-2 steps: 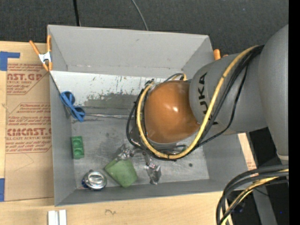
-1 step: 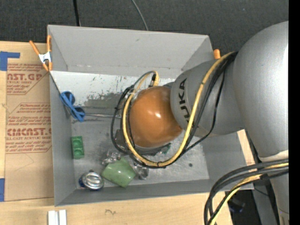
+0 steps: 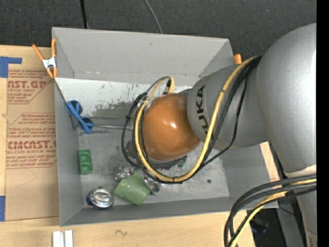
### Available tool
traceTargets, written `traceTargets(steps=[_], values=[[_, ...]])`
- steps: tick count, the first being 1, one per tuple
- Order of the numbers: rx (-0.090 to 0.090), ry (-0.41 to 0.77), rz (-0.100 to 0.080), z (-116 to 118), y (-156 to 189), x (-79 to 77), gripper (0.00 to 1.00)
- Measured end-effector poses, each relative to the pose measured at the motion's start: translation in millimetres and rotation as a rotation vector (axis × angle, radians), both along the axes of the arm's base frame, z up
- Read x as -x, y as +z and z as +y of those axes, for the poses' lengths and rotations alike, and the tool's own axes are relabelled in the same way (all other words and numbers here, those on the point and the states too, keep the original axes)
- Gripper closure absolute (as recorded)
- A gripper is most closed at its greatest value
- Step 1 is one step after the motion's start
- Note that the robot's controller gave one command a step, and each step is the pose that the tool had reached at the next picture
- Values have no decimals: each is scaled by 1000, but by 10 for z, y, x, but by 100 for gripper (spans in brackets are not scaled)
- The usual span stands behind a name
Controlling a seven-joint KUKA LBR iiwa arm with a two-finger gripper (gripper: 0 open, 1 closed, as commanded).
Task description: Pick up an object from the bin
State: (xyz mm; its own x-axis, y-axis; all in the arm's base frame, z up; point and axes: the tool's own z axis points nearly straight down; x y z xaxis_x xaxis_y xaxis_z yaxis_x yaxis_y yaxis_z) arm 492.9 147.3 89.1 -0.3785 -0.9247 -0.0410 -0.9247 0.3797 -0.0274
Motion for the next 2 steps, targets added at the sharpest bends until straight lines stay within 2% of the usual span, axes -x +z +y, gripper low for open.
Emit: traceTargets(steps=[1, 2], values=[[28, 221, 30, 31, 1227, 7, 100], [34, 395, 32, -584, 1632, -205, 100]])
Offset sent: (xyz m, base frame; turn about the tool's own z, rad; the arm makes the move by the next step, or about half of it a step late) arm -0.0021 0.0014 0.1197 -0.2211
